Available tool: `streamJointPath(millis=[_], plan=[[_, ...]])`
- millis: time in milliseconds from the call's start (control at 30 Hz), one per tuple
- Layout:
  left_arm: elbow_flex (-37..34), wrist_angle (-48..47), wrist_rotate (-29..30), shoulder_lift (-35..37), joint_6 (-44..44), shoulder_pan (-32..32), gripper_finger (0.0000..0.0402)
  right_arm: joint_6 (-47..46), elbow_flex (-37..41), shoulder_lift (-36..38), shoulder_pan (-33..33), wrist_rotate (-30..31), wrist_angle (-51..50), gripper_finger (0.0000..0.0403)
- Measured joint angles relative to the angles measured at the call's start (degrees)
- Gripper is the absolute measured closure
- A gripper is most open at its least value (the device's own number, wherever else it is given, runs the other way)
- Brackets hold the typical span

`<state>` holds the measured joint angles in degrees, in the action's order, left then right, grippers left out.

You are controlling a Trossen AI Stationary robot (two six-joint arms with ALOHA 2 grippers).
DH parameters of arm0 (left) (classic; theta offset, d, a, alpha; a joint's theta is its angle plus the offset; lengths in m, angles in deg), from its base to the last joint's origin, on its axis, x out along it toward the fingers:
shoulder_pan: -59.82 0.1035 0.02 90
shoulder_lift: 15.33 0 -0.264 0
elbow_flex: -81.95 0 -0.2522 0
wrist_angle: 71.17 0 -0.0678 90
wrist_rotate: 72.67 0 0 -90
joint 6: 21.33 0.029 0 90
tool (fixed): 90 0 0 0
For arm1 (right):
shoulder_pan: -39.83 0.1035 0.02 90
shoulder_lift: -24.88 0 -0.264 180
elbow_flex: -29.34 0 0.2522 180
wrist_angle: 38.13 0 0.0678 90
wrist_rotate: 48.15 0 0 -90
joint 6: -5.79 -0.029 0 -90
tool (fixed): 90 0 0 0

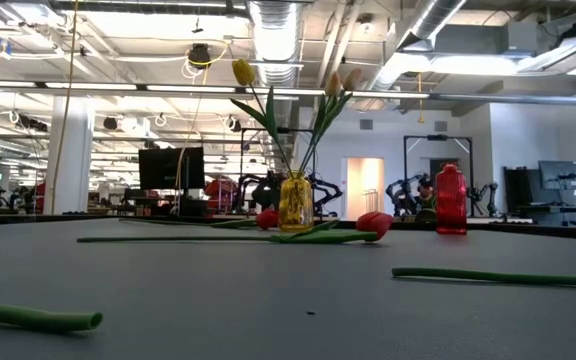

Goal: Sort flowers into vase by color
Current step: Put the yellow flower into the yellow vase

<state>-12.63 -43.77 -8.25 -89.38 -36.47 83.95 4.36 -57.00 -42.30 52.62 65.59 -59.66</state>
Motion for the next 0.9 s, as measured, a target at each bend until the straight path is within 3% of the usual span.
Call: streamJointPath(millis=[133,300,567,900], plan=[[-6.83,1.75,2.95,2.65,-1.98,-1.29,0.0401,-0.11,0.0,-3.58,-2.94,-1.3,10.72,0.018],[-8.24,1.99,3.97,3.85,-2.49,-4.47,0.0401,-2.04,0.0,-7.99,-9.15,-11.73,21.36,0.018],[-8.33,-9.1,11.56,4.47,-2.27,-7.23,0.0401,-3.24,0.04,-10.04,-14.14,-16.39,19.64,0.018],[-8.33,-15.64,12.96,4.16,-4.7,-7.82,0.0401,-7.6,0.06,-16.07,-17.28,-23.65,20.45,0.018]])
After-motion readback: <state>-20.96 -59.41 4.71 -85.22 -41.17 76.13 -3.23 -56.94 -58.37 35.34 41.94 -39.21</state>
